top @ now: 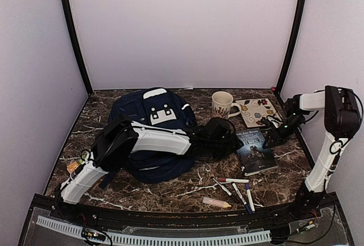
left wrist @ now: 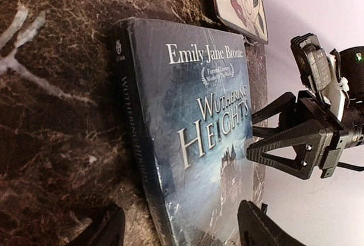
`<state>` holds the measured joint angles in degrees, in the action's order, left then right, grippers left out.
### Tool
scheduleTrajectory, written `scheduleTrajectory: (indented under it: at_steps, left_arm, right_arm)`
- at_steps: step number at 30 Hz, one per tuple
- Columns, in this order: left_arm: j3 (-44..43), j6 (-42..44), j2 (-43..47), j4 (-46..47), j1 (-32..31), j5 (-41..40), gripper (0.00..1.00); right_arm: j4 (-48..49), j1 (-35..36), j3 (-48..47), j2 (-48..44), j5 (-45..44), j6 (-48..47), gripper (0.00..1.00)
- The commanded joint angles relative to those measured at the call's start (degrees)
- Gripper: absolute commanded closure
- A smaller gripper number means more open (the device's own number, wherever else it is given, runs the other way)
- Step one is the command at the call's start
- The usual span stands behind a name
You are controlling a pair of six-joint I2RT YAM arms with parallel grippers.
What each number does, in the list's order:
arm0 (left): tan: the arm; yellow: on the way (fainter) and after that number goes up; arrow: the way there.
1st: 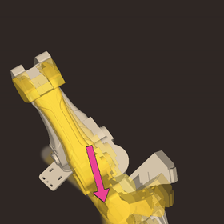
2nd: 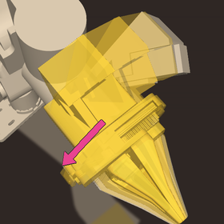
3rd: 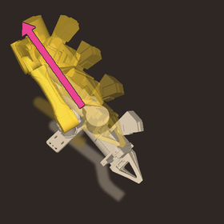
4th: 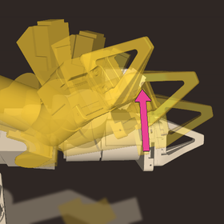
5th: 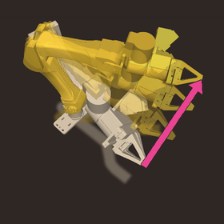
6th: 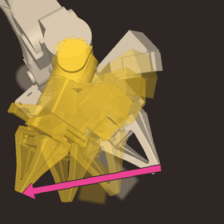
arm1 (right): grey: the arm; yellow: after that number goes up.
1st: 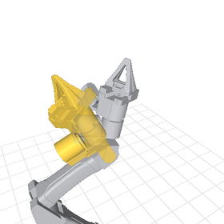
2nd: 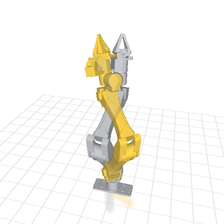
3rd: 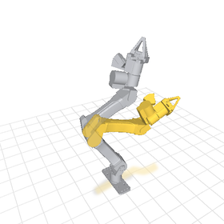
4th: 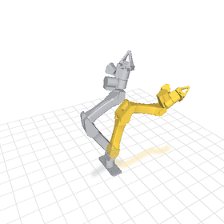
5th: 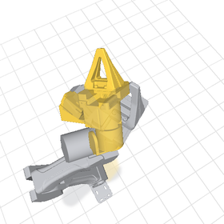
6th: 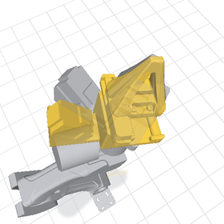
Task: Pack the student bag
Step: Pick up the book at the center of the board.
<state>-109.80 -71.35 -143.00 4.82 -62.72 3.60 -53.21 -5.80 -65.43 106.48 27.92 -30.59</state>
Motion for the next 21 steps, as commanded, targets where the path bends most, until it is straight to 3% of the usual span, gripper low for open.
scheduleTrajectory:
  at_steps: [1,12,18,21]
  left_arm:
    - [-1.4,-4.5,-2.7,0.9,0.1,2.1,0.29]
    - [-3.9,-5.1,-5.2,5.4,0.1,3.6,0.32]
    - [-2.6,-4.5,-6.4,21.0,0.1,6.2,0.32]
    - [-3.2,-2.7,-6.6,24.1,-0.1,6.6,0.33]
  right_arm:
    - [-1.1,0.9,0.7,3.3,1.8,-0.6,0.53]
    - [0.7,6.5,2.7,3.9,1.5,1.2,0.54]
    - [2.0,8.7,4.1,4.2,1.9,2.3,0.54]
    - [2.4,9.2,4.6,4.5,1.9,2.6,0.55]
